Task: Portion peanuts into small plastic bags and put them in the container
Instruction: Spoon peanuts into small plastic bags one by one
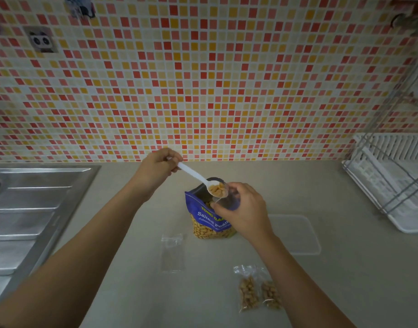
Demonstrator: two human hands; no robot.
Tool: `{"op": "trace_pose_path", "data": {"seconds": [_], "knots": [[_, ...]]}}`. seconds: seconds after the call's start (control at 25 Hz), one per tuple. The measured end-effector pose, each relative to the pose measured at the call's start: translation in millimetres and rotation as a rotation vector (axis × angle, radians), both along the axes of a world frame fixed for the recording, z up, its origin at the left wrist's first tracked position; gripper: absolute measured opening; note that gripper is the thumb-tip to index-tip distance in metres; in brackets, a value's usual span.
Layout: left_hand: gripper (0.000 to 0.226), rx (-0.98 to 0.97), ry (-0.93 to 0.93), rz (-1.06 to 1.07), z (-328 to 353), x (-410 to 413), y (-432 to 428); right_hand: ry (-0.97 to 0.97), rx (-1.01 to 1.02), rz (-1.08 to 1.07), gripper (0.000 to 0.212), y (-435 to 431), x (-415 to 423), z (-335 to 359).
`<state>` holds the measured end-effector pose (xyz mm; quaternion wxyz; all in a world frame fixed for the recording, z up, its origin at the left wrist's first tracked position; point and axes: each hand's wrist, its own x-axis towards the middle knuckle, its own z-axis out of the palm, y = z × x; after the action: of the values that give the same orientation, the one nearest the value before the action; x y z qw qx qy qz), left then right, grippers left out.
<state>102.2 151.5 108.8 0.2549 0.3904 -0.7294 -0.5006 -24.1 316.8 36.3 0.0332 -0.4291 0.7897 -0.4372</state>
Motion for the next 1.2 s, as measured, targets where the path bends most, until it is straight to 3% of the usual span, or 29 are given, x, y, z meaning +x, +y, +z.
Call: {"op": "trace_pose_path", "data": {"seconds": [0.2, 0.28, 0.36, 0.52, 0.68, 0.8, 0.88, 1.2], "knots": [[0.017, -0.564, -0.218, -0.284, 57.1, -27.9, 31.0, -0.138, -0.129, -0.078, 0.051, -0.7, 4.5, 3.0], [0.018, -0.681, -0.248, -0.319, 74.8, -31.9, 38.2, -0.202, -0.175, -0.083, 0.048, -1.0, 5.2, 3.8], [0.018, -0.664, -0.217, -0.25, 84.2, -25.7, 32.7, -0.267, -0.201, -0.093, 0.049, 0.5, 3.9, 3.9], [0.018, -0.423, -0.141, -0.007, 59.8, -1.0, 6.2, -0.386, -0.243, -0.1, 0.049, 11.8, -6.2, -2.4], [0.024, -0.59, -0.44, -0.178, -7.3, -16.6, 27.4, -0.627, -0.255, -0.095, 0.048, 18.3, -19.5, -21.7], [0.027, -0.712, -0.625, -0.271, -36.9, -36.0, 46.4, -0.668, -0.26, -0.092, 0.052, 16.8, -24.7, -29.2], [0.026, -0.686, -0.672, -0.28, -42.8, -47.2, 52.8, -0.674, -0.274, -0.088, 0.045, 16.3, -26.8, -29.6], [0.027, -0.356, -0.514, -0.133, -41.2, -58.7, 53.9, -0.665, -0.273, -0.063, 0.042, 17.6, -27.4, -33.9]]}}
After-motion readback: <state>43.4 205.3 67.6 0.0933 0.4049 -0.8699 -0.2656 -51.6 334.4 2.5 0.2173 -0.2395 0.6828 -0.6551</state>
